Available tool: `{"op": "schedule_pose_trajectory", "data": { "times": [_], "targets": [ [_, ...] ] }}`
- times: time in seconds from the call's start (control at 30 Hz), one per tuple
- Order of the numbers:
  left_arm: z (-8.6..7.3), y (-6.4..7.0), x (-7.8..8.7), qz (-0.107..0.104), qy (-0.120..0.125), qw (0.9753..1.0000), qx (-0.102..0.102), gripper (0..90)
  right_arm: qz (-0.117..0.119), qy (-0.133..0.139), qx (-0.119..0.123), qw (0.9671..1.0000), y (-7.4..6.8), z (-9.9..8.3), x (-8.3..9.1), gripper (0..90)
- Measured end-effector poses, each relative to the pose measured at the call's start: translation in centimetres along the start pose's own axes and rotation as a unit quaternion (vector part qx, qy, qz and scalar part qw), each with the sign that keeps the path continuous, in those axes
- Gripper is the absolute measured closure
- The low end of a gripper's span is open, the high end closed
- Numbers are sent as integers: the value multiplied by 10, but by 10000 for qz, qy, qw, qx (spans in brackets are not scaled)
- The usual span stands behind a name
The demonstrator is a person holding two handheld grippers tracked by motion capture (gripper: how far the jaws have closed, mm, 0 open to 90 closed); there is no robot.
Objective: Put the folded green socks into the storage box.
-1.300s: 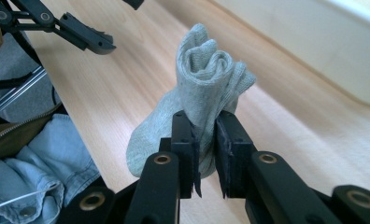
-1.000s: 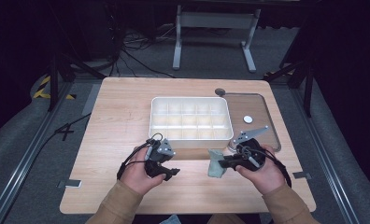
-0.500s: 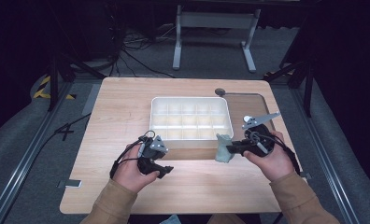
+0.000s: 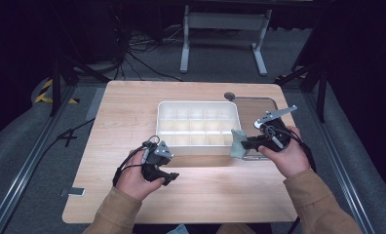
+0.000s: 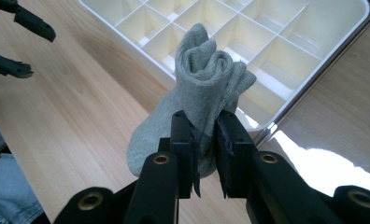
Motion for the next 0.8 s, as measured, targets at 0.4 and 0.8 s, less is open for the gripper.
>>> {"op": "schedule_pose_trajectory", "data": {
  "times": [0.4, 0.8],
  "targets": [
    [-4, -4, 3, 50, 54, 9999, 108, 412, -225, -134, 111, 9996, 20, 21, 2, 785],
    [-17, -7, 8, 148, 44, 9996, 245, 412, -729, -769, 228, 9941, 37, 40, -26, 786]
  ]
}}
Point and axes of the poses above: each handheld gripper's, and its own axes: x roughly backward along the jaws, z roughly out of its top, y roughly to its right, the point moved 5 cm from there along -x, roughly forward along the jaws, and after that the axes turned 14 degrees about z, right-handed, at the moved point
